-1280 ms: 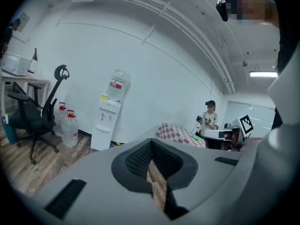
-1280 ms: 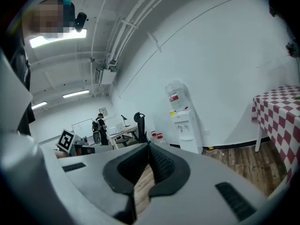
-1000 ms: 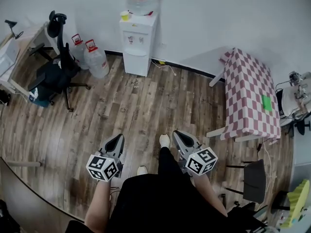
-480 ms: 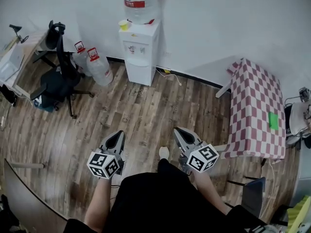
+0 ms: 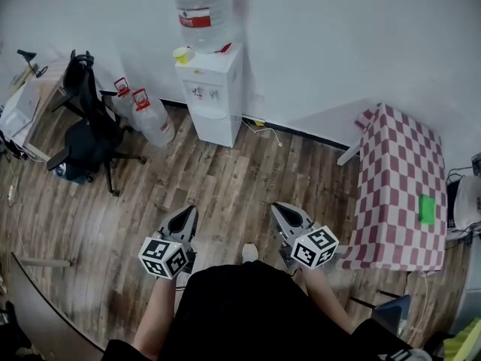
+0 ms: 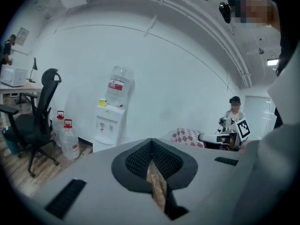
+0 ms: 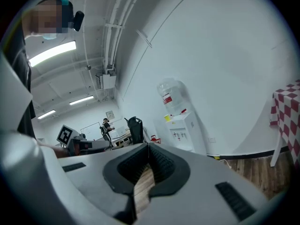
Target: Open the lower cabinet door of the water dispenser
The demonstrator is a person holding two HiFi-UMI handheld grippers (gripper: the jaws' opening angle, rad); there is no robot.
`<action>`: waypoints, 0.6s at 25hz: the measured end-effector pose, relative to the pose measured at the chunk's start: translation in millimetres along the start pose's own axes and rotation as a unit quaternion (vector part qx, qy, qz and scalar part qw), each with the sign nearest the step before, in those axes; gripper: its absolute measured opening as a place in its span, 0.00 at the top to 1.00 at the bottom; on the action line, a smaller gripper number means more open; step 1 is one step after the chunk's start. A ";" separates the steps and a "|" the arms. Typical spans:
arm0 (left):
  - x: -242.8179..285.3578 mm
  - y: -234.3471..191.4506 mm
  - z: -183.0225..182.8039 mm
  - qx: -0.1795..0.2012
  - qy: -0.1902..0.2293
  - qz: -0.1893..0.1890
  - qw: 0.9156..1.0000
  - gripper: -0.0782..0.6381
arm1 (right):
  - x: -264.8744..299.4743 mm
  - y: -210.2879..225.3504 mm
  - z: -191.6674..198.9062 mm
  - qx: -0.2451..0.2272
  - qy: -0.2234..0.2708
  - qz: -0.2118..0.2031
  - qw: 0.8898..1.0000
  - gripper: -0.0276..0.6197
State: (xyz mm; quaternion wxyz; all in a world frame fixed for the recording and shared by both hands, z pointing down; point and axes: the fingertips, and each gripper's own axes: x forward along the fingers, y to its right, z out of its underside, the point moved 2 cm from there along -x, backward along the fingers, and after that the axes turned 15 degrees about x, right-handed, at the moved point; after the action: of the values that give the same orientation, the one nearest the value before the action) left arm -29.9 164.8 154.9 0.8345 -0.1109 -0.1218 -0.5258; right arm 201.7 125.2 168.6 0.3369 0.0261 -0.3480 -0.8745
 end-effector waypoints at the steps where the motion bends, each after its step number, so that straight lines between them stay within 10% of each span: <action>1: 7.4 1.8 -2.0 -0.003 0.005 -0.001 1.000 0.87 | 1.2 6.6 -1.7 0.001 -0.005 -0.002 1.000 0.92; 15: 62.6 -22.2 -1.9 -0.015 -0.016 -0.036 0.999 0.87 | 80.0 34.5 -32.8 -0.034 -0.062 -0.052 0.996 0.92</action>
State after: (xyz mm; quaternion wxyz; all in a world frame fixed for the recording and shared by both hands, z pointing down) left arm -23.7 101.6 174.4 0.8112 -0.1269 -0.1312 -0.5555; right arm 168.9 38.9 180.5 0.2697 -0.0219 -0.3364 -0.9020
